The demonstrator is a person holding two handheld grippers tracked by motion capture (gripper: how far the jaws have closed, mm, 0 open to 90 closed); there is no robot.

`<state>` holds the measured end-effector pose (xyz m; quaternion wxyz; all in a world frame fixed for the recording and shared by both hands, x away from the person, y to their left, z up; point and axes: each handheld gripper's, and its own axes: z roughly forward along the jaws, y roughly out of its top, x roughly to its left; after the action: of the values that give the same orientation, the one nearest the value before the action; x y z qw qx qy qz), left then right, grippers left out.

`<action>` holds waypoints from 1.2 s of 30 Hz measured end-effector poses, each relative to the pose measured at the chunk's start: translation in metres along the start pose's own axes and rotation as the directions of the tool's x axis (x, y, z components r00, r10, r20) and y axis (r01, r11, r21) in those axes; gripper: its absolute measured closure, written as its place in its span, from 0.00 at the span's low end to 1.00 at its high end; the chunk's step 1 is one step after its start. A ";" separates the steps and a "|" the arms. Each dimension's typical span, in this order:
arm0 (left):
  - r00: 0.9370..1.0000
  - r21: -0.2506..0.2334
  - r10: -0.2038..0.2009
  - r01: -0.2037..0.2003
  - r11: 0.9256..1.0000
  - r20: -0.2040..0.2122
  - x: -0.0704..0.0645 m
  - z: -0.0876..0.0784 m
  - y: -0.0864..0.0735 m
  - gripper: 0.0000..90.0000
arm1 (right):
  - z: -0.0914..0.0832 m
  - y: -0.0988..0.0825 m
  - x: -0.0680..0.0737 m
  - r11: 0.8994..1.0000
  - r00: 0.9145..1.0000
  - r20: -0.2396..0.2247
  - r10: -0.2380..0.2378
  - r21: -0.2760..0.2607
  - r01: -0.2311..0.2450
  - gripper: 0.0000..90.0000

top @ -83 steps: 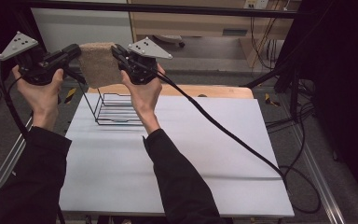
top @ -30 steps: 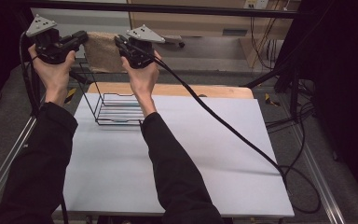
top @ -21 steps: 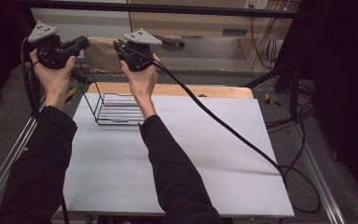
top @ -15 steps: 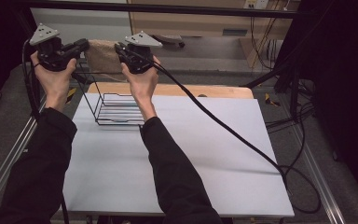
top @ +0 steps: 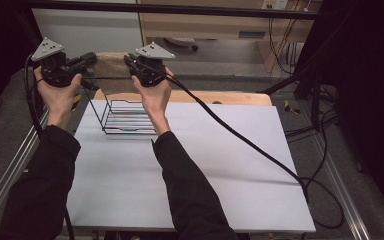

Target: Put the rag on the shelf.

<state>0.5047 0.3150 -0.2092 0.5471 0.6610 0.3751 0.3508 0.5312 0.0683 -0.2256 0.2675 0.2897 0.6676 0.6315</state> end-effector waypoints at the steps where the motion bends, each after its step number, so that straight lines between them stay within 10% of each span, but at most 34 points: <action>1: 1.000 -0.002 0.003 -0.003 1.000 0.002 -0.001 -0.001 0.000 0.95 | 0.000 0.000 0.001 1.000 1.000 0.000 0.001 -0.002 -0.001 0.93; 36: 0.997 0.077 0.015 -0.021 0.997 0.080 -0.016 -0.026 -0.031 0.91 | -0.026 -0.022 0.009 0.989 0.989 -0.080 -0.124 0.073 0.130 0.91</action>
<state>0.4704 0.3164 -0.2366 0.5322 0.6986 0.3606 0.3142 0.5051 0.0566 -0.2456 0.2703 0.2329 0.7185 0.5970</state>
